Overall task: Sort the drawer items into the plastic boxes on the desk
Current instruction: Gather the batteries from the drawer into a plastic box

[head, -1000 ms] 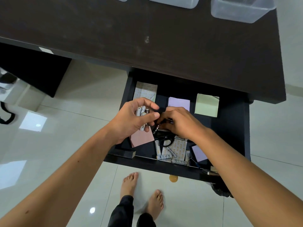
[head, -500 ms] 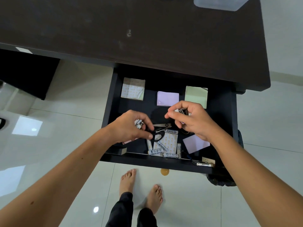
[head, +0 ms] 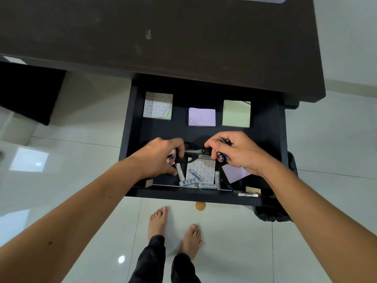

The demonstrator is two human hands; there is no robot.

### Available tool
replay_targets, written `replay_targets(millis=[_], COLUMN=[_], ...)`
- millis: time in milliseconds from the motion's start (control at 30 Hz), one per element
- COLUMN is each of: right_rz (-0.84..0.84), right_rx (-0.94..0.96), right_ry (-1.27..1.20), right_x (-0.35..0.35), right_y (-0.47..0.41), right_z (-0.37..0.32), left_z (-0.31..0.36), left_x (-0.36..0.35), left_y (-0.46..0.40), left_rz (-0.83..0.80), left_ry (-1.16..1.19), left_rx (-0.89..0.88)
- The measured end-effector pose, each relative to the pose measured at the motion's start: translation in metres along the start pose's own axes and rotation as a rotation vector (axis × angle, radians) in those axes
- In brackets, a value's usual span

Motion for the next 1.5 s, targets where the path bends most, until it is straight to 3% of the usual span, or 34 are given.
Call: replay_targets(millis=[167,333,533,700,933,1267,1500], right_rz=[-0.117,-0.230,-0.219,-0.097,-0.091,-0.066,-0.039], right_rx=[-0.052,-0.099,-0.014,0.083,0.101,0.145,0.071], right_ry=[-0.067,0.089,0.303,0.549,0.765,0.763,0.416], right_x=[-0.005,-0.014,-0.024,-0.024,-0.034,-0.031,0.004], right_y=[0.001,0.004,0.003,-0.003,0.002,-0.003,0.009], right_z=[0.002,0.008,0.006,0.005,0.000,0.007,0.007], left_z=[0.006,0.011,0.011,0.006,0.000,0.006,0.011], left_x=[-0.003,-0.003,-0.003,-0.003,-0.001,0.002,-0.003], left_y=[-0.001,-0.001,-0.003,-0.001,0.002,0.007,0.006], left_rz=[-0.053,-0.085,-0.100,-0.120,-0.120,-0.119,-0.124], left_ry=[-0.136,-0.236,-0.292,-0.207,-0.112,0.125,0.175], left_rx=[-0.095,-0.163,-0.177,-0.147,-0.118,-0.157,-0.148])
Point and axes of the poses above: each hand's wrist, its own y-axis away from the middle knuckle, its own x-axis out of the back of the hand, z = x × y, the point moved 5 cm from there along -y, towards the middle knuckle, and after that the axes turned 5 degrees about -x, right-handed, at the moved point
